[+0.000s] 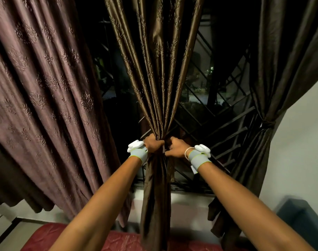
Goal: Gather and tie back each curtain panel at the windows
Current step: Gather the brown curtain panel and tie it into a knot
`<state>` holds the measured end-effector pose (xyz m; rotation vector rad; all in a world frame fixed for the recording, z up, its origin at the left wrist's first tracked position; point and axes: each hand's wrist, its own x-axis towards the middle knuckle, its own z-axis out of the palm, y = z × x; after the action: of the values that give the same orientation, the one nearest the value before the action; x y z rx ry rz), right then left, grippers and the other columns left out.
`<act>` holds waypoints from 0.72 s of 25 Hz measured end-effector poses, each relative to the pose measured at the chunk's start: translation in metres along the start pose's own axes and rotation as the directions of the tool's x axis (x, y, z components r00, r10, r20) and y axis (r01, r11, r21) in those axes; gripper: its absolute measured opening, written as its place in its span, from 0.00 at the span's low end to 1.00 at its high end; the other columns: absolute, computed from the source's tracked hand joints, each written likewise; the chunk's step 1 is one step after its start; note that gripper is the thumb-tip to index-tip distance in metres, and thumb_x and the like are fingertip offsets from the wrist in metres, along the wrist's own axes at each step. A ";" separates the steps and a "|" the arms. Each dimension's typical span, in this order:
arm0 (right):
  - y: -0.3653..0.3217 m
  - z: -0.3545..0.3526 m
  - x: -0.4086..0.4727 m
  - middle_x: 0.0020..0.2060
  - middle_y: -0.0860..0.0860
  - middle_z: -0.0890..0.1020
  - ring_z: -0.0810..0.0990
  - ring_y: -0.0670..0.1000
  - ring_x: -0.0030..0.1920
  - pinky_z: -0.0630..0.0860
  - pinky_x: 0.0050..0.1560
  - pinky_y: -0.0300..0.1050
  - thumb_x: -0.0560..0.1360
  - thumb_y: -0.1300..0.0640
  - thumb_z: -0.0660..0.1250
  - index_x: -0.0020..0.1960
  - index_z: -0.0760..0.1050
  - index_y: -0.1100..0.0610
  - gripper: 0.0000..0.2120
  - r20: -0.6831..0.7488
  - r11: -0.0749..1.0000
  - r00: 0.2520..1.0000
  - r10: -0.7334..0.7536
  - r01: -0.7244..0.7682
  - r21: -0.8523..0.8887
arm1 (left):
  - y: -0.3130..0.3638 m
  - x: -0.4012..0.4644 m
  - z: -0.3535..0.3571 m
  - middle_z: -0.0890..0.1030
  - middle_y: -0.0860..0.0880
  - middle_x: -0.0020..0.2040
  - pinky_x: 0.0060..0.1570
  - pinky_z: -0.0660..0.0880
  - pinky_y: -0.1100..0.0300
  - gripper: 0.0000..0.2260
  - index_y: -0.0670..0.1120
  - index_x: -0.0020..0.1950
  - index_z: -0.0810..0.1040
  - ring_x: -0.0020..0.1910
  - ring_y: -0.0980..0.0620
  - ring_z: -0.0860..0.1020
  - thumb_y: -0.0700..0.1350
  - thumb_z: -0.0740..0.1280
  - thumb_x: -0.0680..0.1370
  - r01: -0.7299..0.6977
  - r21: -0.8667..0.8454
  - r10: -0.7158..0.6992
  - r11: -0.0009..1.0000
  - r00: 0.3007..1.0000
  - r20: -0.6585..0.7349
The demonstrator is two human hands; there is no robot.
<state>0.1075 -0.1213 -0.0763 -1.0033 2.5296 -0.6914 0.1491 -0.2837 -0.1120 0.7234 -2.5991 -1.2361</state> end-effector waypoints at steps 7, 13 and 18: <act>0.013 0.009 -0.006 0.52 0.53 0.84 0.80 0.60 0.56 0.75 0.55 0.48 0.71 0.47 0.63 0.48 0.77 0.50 0.10 -0.169 0.997 0.984 0.061 -0.069 -0.040 | 0.027 -0.036 -0.010 0.78 0.40 0.62 0.64 0.73 0.46 0.31 0.42 0.66 0.74 0.61 0.41 0.77 0.52 0.67 0.65 0.062 -0.079 -0.057 0.995 0.996 0.065; 0.013 0.002 -0.009 0.53 0.58 0.82 0.79 0.62 0.56 0.74 0.52 0.51 0.75 0.49 0.63 0.51 0.76 0.53 0.10 -0.231 0.999 0.973 -0.014 0.002 -0.051 | 0.002 0.000 0.004 0.80 0.41 0.60 0.61 0.74 0.48 0.35 0.47 0.61 0.78 0.60 0.41 0.78 0.61 0.64 0.58 0.072 -0.057 -0.072 0.996 0.997 -0.007; 0.019 -0.016 -0.021 0.39 0.48 0.80 0.80 0.59 0.48 0.75 0.48 0.50 0.73 0.45 0.68 0.45 0.74 0.51 0.10 -0.179 0.986 0.978 -0.106 0.079 -0.150 | 0.039 -0.044 -0.013 0.73 0.41 0.69 0.63 0.71 0.52 0.26 0.50 0.71 0.70 0.66 0.37 0.72 0.58 0.60 0.74 0.024 0.171 -0.023 0.985 1.000 -0.008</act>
<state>0.1040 -0.0891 -0.0709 -1.1609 2.7413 -0.6674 0.1777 -0.2498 -0.0714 0.7880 -2.7242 -1.0233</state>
